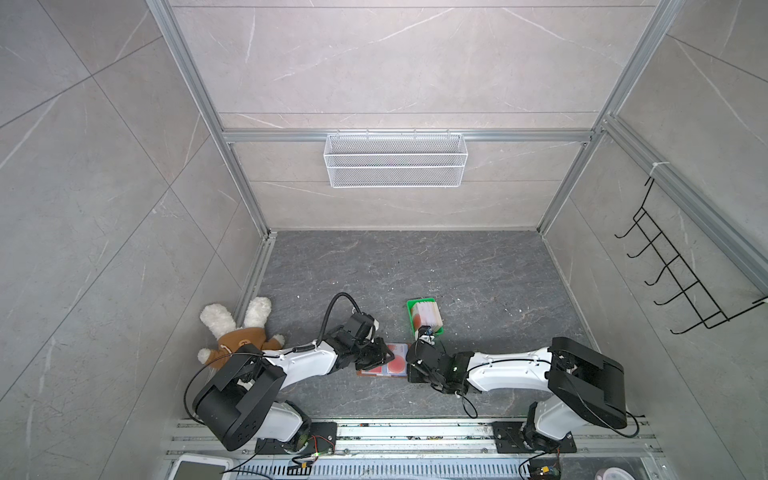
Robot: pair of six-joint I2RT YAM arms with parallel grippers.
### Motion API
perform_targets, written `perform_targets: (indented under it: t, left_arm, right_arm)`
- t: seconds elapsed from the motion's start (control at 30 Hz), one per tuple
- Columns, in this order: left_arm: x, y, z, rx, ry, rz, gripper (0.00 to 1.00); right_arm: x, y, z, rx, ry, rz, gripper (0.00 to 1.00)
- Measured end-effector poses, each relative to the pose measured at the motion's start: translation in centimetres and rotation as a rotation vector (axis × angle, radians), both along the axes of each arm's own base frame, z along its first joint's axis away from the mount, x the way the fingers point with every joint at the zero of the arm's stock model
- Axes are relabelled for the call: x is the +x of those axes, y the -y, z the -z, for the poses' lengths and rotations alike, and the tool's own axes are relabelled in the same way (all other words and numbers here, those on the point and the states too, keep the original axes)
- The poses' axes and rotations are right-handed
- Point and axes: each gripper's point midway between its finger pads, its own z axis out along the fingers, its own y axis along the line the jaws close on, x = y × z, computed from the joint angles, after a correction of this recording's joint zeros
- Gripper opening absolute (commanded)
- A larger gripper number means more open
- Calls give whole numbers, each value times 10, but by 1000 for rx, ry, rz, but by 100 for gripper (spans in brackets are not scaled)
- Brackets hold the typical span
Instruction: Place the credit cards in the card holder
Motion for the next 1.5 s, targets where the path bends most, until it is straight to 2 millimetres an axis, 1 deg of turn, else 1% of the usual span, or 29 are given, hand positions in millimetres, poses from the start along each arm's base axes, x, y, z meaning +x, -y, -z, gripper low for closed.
perform_targets:
  t: [0.13,0.3,0.47,0.57,0.63,0.77,0.93,1.03,1.13,1.27,1.33,1.5]
  left_arm:
    - [-4,5,0,-2,4,15,28]
    - [-11,15,0,-14,-2,33,28]
    - [-13,15,1,3,-4,20,29]
    - [-14,7,-2,34,1,2,30]
    - [-15,1,-8,53,9,-9,31]
    - [-11,-9,-24,63,40,-37,33]
    - [-6,-29,-33,74,52,-93,38]
    - [-8,-40,-28,88,37,-118,40]
    - [-14,-51,-18,112,7,-135,40]
    - [-23,-63,-3,143,-39,-150,41]
    - [-25,-65,0,150,-48,-154,44]
    - [-28,-68,3,158,-60,-157,44]
  right_arm:
    - [2,5,0,-25,8,12,15]
    - [3,15,0,-62,14,38,14]
    - [0,22,-2,-60,15,45,13]
    - [-2,26,-6,-49,22,42,13]
    - [-2,26,-10,-38,31,36,13]
    - [-1,21,-19,-8,50,15,14]
    - [-2,16,-21,11,49,-9,15]
    - [-3,15,-21,13,47,-11,15]
    - [-3,15,-21,12,45,-11,15]
    - [-5,16,-13,-6,30,-15,15]
    - [-5,17,-10,-15,24,-16,15]
    - [-6,18,-4,-28,13,-15,15]
